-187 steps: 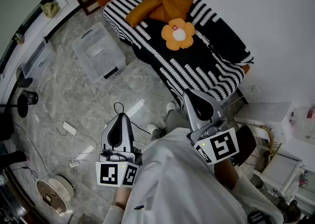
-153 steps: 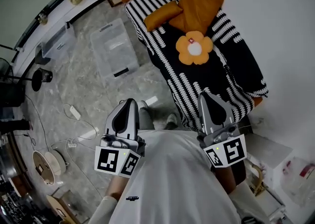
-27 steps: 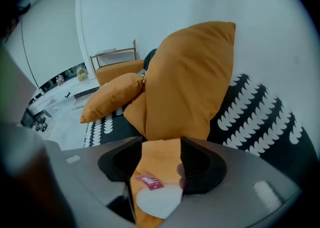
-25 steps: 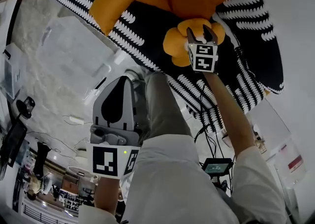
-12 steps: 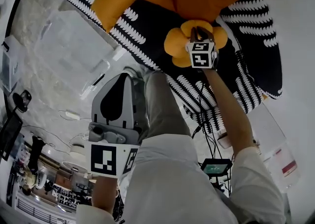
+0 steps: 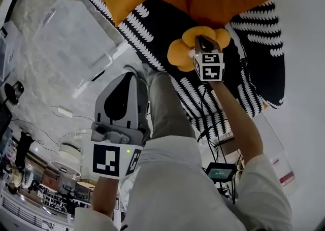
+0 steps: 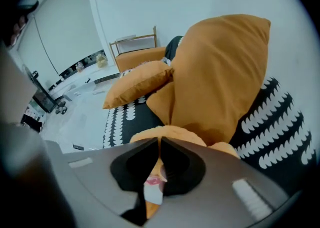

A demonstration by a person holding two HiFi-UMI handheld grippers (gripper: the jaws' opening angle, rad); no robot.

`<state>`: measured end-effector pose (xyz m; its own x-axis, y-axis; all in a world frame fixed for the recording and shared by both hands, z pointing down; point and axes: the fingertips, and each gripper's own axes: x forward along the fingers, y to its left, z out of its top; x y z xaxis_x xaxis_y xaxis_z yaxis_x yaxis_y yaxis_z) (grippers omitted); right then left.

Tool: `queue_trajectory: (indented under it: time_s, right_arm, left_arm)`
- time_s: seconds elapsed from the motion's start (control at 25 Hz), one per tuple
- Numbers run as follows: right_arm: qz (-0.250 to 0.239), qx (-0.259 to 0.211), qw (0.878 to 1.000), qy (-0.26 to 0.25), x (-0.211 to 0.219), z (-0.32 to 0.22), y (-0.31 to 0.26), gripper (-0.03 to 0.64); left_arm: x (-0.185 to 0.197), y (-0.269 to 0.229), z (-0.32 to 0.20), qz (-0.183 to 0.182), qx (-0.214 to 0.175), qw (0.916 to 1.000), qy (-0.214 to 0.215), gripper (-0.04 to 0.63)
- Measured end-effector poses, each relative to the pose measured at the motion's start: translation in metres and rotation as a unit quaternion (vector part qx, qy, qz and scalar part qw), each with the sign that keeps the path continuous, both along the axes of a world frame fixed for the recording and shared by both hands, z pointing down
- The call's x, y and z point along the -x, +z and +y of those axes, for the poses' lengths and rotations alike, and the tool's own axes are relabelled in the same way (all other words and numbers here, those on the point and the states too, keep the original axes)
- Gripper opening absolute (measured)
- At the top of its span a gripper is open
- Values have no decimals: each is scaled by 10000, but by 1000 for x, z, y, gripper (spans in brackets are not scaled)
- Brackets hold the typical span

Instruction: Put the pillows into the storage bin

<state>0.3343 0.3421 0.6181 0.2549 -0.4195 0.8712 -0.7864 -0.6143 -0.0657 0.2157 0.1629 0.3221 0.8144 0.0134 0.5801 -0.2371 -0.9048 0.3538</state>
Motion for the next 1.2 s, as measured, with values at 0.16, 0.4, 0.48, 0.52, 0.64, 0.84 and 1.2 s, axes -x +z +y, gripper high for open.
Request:
queue_trajectory:
  time_s: [0.16, 0.4, 0.48, 0.52, 0.64, 0.84, 1.2]
  right_arm:
    - [91, -239, 9989, -380, 17, -28, -22, 28]
    - [127, -665, 9934, -920, 41, -79, -68, 27]
    - [124, -815, 9898, -1160, 52, -101, -78, 26]
    - [124, -881, 9879, -1270, 57, -112, -83, 26]
    - [118, -1052, 9810, -1623, 72, -147, -93, 26]
    - [145, -1291, 9681, -2144, 104, -207, -112, 26]
    - [155, -1534, 9465, -2834, 180, -275, -129, 26]
  left_arm:
    - [13, -2, -12, 50, 3, 9998, -180, 2]
    - [46, -13, -30, 55, -9, 9987, -515, 2]
    - [59, -14, -39, 47, -24, 9977, -669, 2]
    - [65, -15, -45, 47, -30, 9972, -749, 2]
    - [84, -17, -64, 62, -57, 9942, -1071, 2]
    - [118, -24, -93, 69, -56, 9885, -1507, 2]
    - [201, -36, -128, 153, -180, 9741, -2250, 2]
